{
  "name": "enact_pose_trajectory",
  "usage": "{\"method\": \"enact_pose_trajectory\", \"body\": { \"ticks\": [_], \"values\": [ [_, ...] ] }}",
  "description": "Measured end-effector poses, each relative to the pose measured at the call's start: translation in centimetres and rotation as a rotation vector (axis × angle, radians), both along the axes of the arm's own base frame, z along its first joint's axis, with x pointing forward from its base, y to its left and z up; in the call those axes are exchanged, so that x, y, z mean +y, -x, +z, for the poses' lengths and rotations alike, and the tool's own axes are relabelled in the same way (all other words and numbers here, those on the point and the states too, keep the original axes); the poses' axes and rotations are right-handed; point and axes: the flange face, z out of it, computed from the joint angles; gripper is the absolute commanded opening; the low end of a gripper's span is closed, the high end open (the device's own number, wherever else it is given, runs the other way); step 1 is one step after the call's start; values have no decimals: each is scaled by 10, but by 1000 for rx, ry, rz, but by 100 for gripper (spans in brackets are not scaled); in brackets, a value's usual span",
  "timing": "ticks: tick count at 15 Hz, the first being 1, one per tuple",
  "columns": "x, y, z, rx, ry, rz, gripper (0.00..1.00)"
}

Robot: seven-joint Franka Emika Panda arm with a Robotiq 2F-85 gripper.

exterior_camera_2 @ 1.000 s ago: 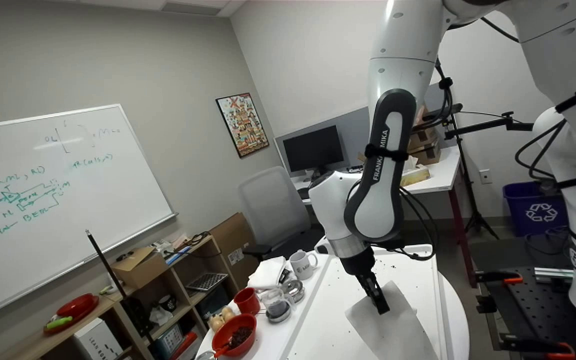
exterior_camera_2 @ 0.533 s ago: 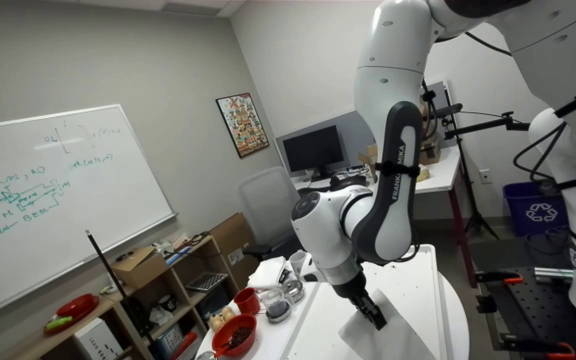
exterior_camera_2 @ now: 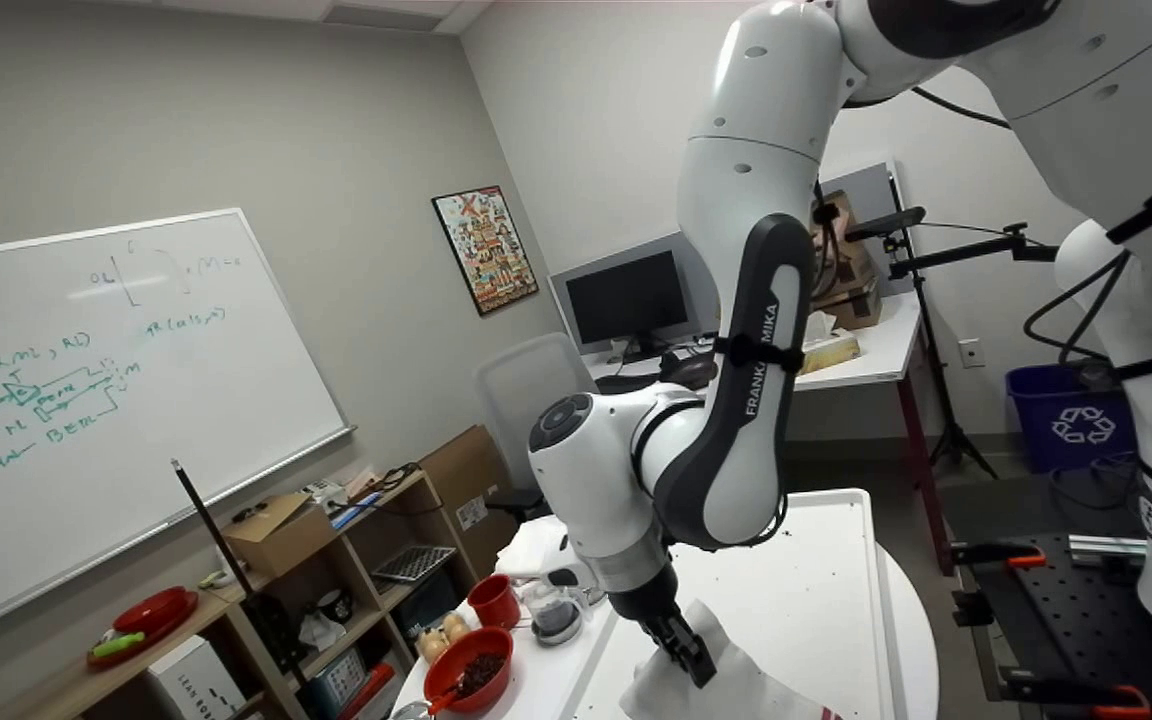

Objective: Use the towel to wipe the tray

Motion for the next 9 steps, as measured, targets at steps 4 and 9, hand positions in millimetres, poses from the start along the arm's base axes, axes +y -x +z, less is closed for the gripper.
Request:
{"method": "enact_pose_trajectory", "body": {
  "ticks": [4,9],
  "values": [
    [-23,-44,2,16,-90,-20,6],
    [-71,-93,-35,137,-165,-57,6]
  ]
}}
